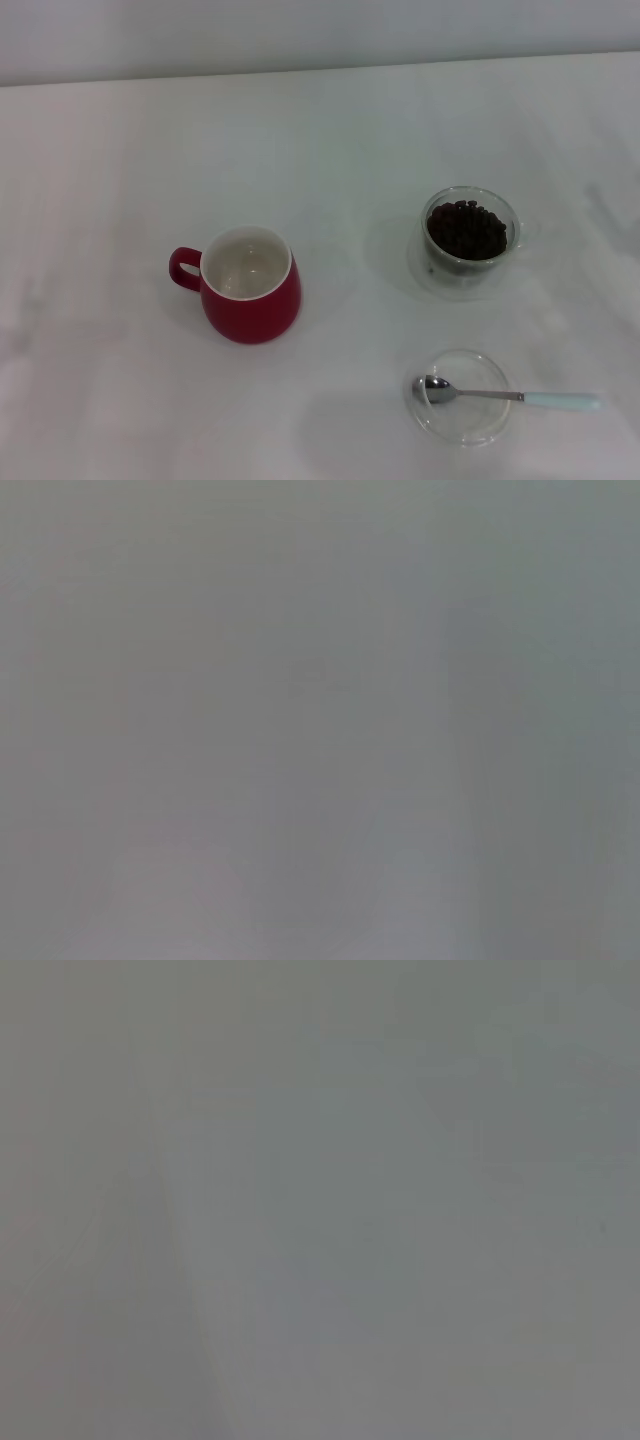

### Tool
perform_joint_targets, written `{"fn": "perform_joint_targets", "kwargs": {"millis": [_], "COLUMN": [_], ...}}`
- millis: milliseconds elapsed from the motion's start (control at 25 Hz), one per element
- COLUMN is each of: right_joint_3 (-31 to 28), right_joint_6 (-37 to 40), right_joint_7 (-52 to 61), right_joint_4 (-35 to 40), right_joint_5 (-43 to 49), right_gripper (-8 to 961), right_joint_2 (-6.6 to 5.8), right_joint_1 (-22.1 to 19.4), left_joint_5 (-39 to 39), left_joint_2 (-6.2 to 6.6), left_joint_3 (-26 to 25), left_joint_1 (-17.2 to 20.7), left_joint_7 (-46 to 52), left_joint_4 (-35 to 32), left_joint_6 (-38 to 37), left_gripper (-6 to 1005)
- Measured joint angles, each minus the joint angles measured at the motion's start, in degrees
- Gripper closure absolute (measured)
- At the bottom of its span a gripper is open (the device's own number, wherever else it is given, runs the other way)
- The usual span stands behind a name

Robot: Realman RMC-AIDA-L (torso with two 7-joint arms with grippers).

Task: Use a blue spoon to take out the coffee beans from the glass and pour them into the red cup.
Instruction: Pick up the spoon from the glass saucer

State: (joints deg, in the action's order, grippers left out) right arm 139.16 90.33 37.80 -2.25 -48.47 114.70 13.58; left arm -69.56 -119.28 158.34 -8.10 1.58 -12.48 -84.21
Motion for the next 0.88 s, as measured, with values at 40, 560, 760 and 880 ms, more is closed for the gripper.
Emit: {"fn": "perform_joint_targets", "kwargs": {"millis": [40, 560, 760, 880], "right_joint_3": [0.01, 0.06, 0.06, 0.2], "right_joint_6": [0.68, 5.46, 6.58, 7.57], "right_joint_7": [0.02, 2.61, 5.29, 5.72], "right_joint_4": [0.0, -3.57, -5.44, -6.47], "right_joint_5": [0.54, 15.47, 19.21, 20.5], "right_gripper": [88, 88, 88, 88], "right_joint_2": [-0.01, -0.33, -0.36, -0.36], "right_joint_1": [-0.66, -4.73, -5.25, -5.98], "left_joint_5": [-3.15, -15.97, -16.22, -16.28], "left_joint_2": [0.01, 0.1, 0.1, 0.1], "left_joint_3": [-0.02, -0.32, -1.26, -1.28], "left_joint_1": [-0.94, -8.65, -10.52, -11.59], "left_joint_7": [2.62, 13.92, 14.07, 14.08], "left_joint_4": [0.28, 0.85, 1.53, 2.51], "left_joint_6": [0.29, 4.87, 6.3, 6.75], "left_gripper": [225, 216, 213, 211]}}
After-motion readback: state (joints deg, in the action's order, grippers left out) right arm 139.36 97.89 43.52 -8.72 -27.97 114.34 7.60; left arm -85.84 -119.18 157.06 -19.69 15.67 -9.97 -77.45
